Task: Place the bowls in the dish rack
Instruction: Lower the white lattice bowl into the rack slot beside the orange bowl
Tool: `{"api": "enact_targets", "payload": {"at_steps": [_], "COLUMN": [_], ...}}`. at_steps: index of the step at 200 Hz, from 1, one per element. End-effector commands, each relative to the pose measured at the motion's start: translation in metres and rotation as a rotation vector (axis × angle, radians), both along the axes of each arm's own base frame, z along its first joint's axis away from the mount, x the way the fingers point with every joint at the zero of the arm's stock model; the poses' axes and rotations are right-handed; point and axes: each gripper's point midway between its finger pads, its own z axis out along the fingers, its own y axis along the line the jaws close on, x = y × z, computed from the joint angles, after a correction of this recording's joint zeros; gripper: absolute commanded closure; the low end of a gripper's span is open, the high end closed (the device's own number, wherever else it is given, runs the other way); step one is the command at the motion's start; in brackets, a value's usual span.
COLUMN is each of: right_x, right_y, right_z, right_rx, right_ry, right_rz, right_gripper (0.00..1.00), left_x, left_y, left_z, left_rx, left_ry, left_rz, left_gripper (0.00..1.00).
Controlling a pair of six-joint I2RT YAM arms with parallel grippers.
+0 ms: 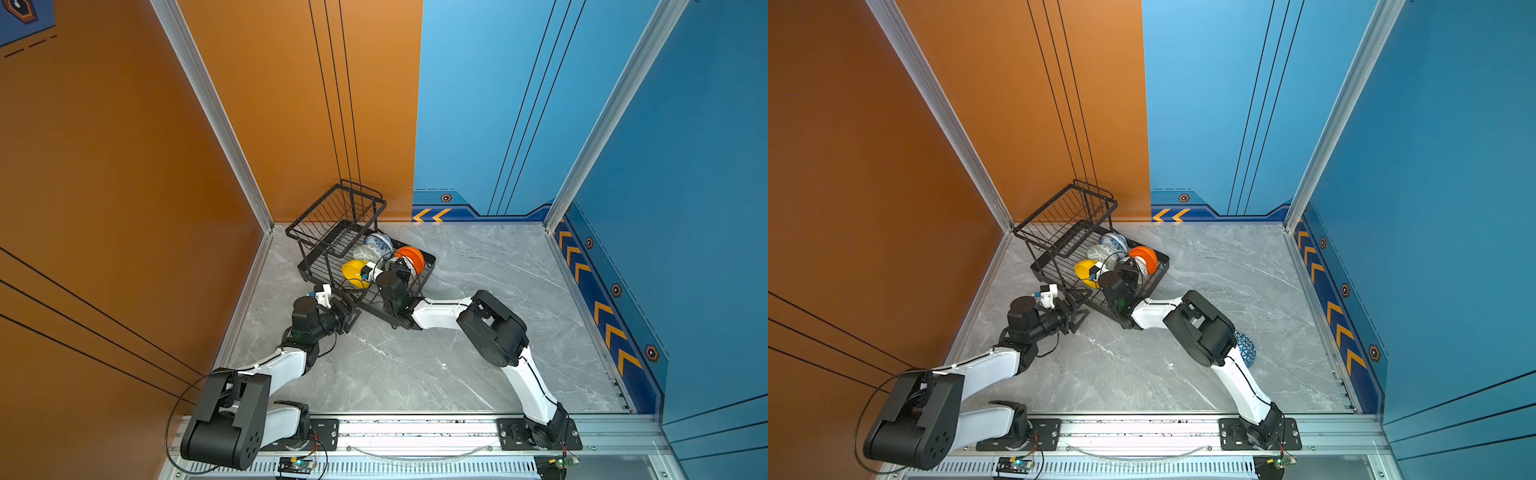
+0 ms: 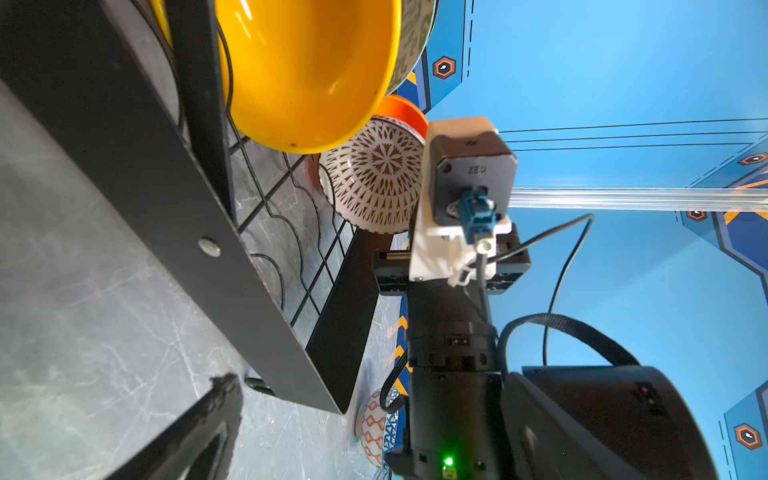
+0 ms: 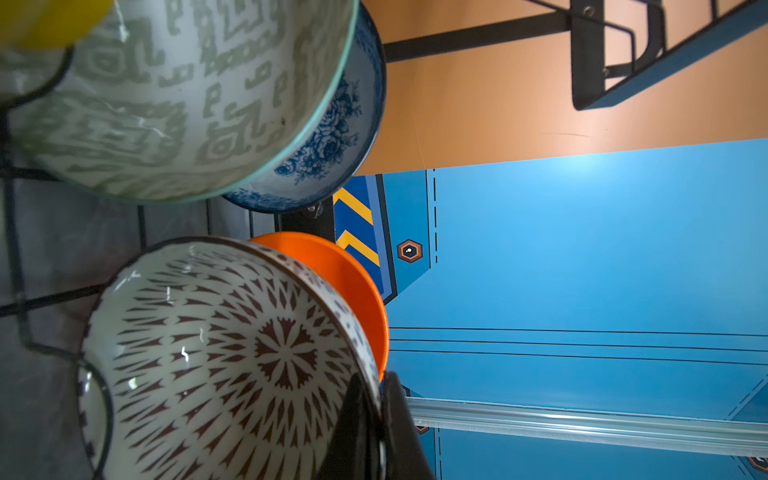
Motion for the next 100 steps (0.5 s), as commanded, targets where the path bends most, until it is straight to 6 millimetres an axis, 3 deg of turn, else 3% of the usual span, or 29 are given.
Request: {"api": "enact_targets", "payload": {"at_steps": [1, 70, 100], "right_x": [-0.002, -0.009, -0.012], "right_y": [-0.013, -0.023, -0.024], "right_z": [-0.003, 0.004, 0.005], "right_rx": [0.021, 0.147, 0.182], "right_ry": [-0.011, 0.043, 0.064], "right_rz": [-0.054, -0.094, -0.092], "right_gripper": [1.0, 1.0, 0.87], "left_x": [-0.004, -0.004, -0.004], "left_y": [0.001, 0.001, 0.001], "left_z": [-0.003, -0.002, -0.001], "left_rx": [-0.002, -0.006, -0.008], "left_ry": [-0.001, 0.0, -0.001], "left_rz": [-0.011, -0.009, -0.007], "left_gripper": [0.02, 0.02, 0.02]}}
